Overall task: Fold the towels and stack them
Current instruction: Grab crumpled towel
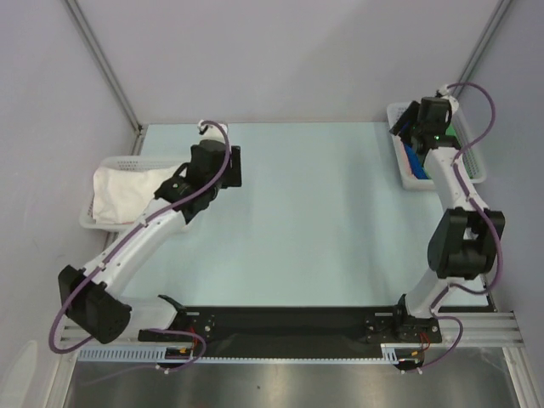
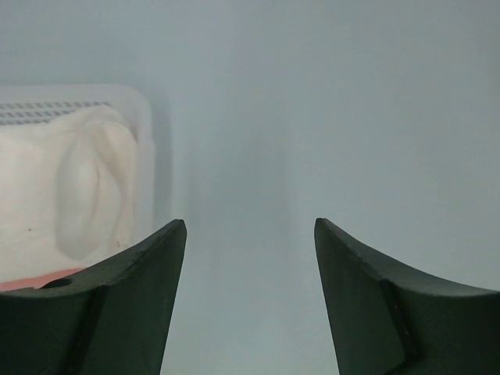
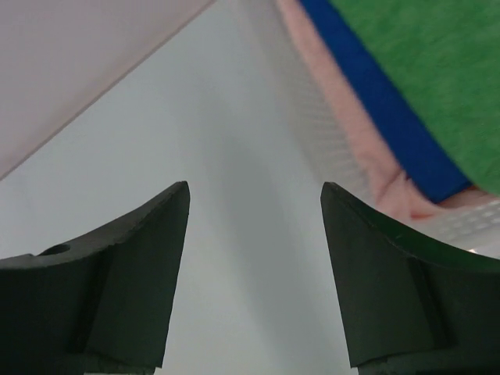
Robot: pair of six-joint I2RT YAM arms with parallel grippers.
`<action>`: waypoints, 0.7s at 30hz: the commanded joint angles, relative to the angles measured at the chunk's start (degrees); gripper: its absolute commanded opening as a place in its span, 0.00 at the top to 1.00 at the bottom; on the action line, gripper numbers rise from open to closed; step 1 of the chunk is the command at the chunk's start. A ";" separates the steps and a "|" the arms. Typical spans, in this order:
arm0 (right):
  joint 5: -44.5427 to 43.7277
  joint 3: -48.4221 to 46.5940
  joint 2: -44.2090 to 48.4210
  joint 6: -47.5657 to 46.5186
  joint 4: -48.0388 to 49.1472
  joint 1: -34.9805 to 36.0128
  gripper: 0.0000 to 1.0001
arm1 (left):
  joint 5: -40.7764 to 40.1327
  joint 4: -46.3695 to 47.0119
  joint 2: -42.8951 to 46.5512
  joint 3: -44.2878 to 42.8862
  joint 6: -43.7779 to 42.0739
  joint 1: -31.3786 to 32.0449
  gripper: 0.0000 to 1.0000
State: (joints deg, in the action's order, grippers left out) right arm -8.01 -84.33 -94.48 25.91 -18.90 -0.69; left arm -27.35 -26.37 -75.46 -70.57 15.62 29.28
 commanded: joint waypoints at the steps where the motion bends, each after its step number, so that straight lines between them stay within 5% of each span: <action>1: -2.10 -7.23 -8.07 0.63 -1.76 -6.50 0.28 | 9.93 -6.32 9.43 0.95 -3.48 1.75 0.28; 5: -3.67 -12.86 -17.73 2.65 0.53 -14.14 0.28 | 18.98 -6.06 19.98 7.53 -3.84 1.92 0.28; 15: -8.96 -32.64 -38.93 3.44 -2.72 -17.59 0.33 | 17.51 -2.03 30.72 18.61 -3.84 1.84 0.28; 21: -9.83 -30.81 -37.63 3.97 -2.11 -17.42 0.74 | 17.77 -0.34 31.08 21.79 -3.58 1.75 0.28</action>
State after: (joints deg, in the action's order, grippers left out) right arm -16.29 -114.26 -134.26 28.88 -22.17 -18.48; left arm -10.81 -29.52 -44.93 -49.06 12.95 31.38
